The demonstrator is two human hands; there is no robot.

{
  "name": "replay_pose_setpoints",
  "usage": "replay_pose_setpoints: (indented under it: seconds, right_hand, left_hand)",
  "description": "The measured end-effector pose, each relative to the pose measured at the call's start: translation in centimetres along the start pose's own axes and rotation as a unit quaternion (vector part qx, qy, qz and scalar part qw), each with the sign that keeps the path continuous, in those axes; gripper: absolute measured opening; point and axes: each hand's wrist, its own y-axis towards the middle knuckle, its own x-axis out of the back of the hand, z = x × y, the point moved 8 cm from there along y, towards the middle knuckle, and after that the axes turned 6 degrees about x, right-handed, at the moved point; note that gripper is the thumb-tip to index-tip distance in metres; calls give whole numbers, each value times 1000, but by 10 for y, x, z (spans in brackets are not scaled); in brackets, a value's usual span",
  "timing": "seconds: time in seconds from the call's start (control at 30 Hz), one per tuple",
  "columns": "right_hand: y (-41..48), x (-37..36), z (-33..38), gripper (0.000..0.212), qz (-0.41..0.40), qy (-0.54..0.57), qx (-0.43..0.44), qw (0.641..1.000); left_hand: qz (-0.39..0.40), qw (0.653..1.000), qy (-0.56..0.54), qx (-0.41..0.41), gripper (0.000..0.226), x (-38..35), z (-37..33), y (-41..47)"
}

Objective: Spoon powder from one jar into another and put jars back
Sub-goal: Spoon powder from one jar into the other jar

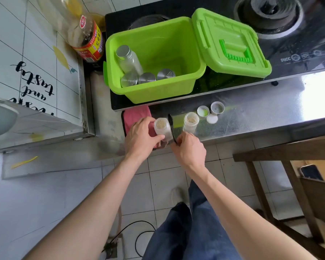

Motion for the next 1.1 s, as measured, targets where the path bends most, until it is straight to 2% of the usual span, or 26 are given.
replay_pose_setpoints:
  seconds: [0.1,0.2,0.37,0.6,0.77,1.1]
  right_hand:
    - [-17,26,4,11,-50,-28,40,998]
    - [-26,52,6,6,-104,-2,50,993]
    - [-25,92,17,4,-169,119,89,974]
    - [-13,135,13,10,-247,258,81,930]
    - [-3,134,10,9,-249,299,68,919]
    - [10,103,11,13,-216,274,64,935]
  left_hand:
    - [-2,1000,0,3,51,3,-3,-4]
    - [4,1000,0,-2,51,3,-9,-6]
    - [32,999,9,-18,57,0,-20,-5]
    - [27,997,16,-66,59,-5,-33,0]
    - [20,995,32,-87,48,-7,-39,0]
    - [9,994,45,-103,47,-10,-42,2]
